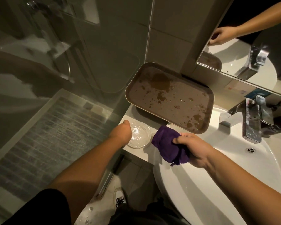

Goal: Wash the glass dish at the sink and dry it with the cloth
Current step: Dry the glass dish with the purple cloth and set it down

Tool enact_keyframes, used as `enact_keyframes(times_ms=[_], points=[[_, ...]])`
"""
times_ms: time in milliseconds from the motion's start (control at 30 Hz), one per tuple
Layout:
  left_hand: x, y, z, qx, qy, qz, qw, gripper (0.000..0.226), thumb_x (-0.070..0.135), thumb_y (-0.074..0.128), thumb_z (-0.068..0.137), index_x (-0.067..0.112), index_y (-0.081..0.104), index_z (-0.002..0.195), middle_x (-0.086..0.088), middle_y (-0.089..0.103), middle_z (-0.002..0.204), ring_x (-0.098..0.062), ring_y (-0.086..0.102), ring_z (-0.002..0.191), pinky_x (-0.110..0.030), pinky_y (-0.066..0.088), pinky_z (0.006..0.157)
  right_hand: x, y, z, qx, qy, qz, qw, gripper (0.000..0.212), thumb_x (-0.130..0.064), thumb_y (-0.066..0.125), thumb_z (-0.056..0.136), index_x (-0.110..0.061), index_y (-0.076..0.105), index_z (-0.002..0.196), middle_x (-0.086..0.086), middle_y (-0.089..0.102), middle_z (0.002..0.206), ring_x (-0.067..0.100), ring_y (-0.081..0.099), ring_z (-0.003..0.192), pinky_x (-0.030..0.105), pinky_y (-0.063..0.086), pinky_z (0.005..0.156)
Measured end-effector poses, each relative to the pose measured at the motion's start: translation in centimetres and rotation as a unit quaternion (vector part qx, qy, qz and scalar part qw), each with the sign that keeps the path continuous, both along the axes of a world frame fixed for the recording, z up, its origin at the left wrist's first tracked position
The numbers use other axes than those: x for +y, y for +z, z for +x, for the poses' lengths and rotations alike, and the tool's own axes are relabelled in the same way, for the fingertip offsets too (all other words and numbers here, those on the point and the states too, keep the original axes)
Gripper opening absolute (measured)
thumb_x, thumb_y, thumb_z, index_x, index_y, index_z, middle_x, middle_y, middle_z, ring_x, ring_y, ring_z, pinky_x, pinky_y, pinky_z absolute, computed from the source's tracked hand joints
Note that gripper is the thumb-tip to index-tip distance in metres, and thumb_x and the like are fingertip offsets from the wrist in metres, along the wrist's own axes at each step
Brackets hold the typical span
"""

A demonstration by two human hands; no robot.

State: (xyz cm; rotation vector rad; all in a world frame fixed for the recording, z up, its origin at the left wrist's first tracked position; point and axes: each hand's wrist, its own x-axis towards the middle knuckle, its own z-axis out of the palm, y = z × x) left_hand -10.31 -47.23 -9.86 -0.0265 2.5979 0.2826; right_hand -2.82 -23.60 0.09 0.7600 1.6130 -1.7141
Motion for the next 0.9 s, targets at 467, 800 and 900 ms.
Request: enact_keyframes(times_ms=[467,800,900], points=[[0.0,9.5,3.8,0.016,0.149,0.436,0.887,0.021,0.031,0.038,0.103,0.019,0.056,0.098,0.002,0.069,0.076,-0.021,0.066,0.073,-0.036,0.047,0.067,1.5,6.2,0.4,0.321,0.099,0.274,0.901,0.016,-0.011,0.061,0.092,-0.023,0.051,0.090,0.006,0.060,0.087,0.028,0.064,0.068,0.048,0.058,0.049],[3.8,18.7,5.8,0.051,0.039,0.436,0.898,0.026,0.021,0.039,0.104,0.013,0.055,0.086,0.001,0.064,0.063,-0.004,0.058,0.049,-0.016,0.045,0.049,1.0,8.1,-0.9,0.322,0.068,-0.125,0.936,0.041,-0.022,0.055,0.089,-0.014,0.061,0.129,0.016,0.065,0.125,0.032,0.064,0.111,0.041,0.053,0.093],[4.7,19.5,5.7,0.061,0.026,0.429,0.901,0.024,0.023,0.039,0.103,0.016,0.056,0.087,0.001,0.067,0.064,-0.009,0.062,0.053,-0.026,0.047,0.054,0.9,8.5,-0.7,0.311,0.029,-0.146,0.939,0.040,-0.029,0.052,0.094,-0.012,0.062,0.128,0.018,0.065,0.125,0.036,0.062,0.116,0.048,0.050,0.099]])
